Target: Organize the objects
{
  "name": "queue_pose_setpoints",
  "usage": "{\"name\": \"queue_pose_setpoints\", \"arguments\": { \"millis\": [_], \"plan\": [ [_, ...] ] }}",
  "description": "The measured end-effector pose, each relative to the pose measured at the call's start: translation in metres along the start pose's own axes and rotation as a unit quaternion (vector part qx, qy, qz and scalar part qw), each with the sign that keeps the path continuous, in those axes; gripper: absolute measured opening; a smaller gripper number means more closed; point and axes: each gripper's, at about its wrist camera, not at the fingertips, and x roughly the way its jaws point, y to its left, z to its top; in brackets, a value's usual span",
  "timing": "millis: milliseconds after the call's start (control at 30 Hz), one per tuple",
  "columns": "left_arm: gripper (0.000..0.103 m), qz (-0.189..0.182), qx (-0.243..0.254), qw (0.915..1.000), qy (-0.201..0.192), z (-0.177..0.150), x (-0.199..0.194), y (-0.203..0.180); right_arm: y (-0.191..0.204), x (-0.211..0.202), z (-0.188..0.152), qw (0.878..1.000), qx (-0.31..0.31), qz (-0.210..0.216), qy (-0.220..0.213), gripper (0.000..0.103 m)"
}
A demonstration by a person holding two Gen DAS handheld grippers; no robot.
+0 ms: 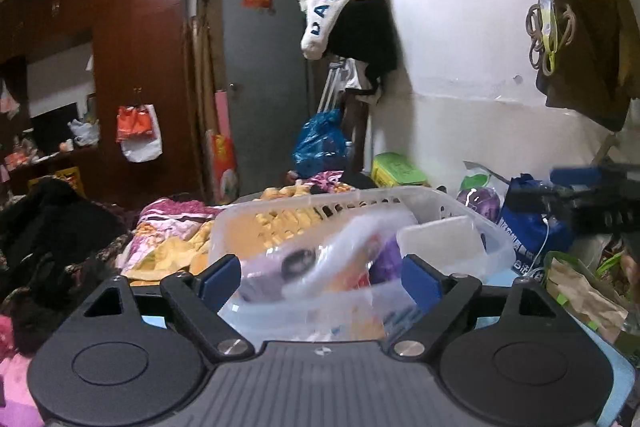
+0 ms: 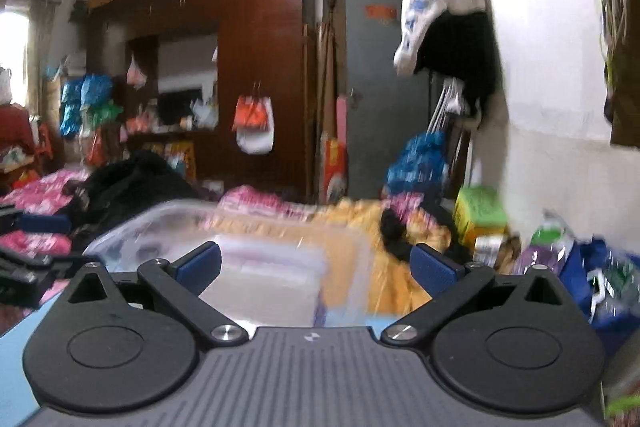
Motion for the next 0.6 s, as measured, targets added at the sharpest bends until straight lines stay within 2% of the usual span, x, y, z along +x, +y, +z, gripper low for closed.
{"name": "queue_pose_setpoints", "arguments": {
  "millis": [100, 200, 400, 600],
  "plan": [
    [0.090, -0.007, 0.008, 0.9999, -0.004, -0.010, -0.016, -0.007, 0.009, -0.011, -0.006, 1.000, -0.013, 0.013, 0.019, 0.103],
    [0.090, -0.009, 0.005, 0.9999, -0.008, -0.017, -0.029, -0.011, 0.012, -0.017, -0.010, 1.000, -0.015, 0.013, 0.011, 0.103],
    [0.090, -0.012, -0.024, 0.9996, -0.010, -0.023, -0.044, -0.009, 0.007, -0.025, -0.016, 0.999, 0.012, 0.038, 0.030, 0.103],
    [0.090, -0.016, -0.050, 0.9984, -0.021, -0.061, -0.075, -0.014, 0.012, -0.056, -0.052, 0.999, 0.031, 0.018, 0.022, 0.103]
  ]
}}
